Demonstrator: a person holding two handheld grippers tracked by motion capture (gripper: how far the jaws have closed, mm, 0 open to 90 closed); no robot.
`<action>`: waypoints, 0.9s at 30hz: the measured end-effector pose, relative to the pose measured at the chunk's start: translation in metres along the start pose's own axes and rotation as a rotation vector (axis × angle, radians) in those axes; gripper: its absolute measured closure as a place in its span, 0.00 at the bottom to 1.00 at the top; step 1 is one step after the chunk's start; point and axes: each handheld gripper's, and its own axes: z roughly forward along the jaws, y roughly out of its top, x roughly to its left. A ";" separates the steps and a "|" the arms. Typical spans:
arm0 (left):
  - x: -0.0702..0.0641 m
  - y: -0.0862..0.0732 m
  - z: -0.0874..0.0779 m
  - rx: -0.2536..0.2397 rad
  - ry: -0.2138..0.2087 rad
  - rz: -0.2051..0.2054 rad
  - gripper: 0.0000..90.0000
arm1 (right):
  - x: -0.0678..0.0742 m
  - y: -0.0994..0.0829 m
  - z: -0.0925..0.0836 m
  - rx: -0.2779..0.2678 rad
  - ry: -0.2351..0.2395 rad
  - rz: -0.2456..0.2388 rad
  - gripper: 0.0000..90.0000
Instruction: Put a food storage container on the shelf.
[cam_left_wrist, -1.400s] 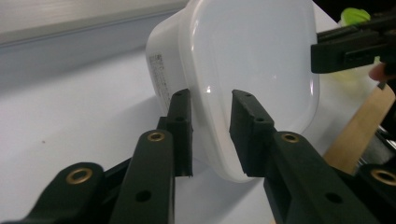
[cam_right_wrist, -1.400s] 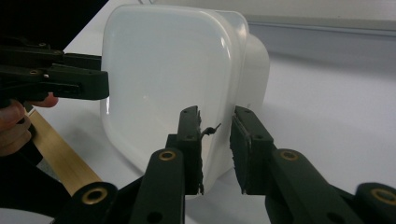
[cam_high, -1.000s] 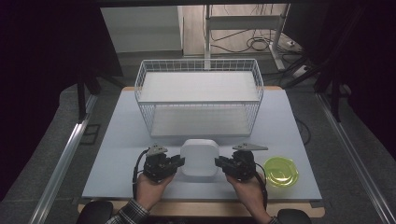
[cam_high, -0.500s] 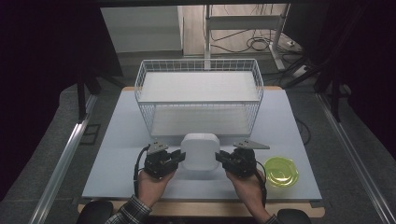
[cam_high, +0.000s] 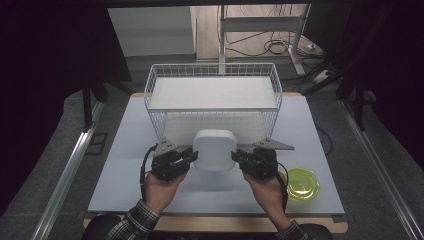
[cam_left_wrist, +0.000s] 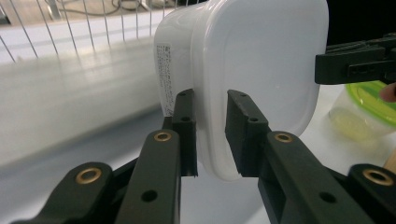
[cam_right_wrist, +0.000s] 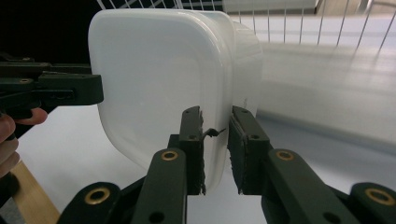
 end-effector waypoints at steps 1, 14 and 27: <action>0.000 0.003 -0.001 -0.005 0.003 0.005 0.82 | 0.001 0.002 -0.001 -0.005 -0.003 -0.004 0.84; -0.002 0.040 -0.013 -0.069 0.032 0.050 0.82 | 0.007 0.040 -0.010 -0.062 -0.012 -0.046 0.84; 0.001 0.076 -0.018 -0.109 0.051 0.083 0.82 | 0.008 0.076 -0.013 -0.101 -0.018 -0.066 0.84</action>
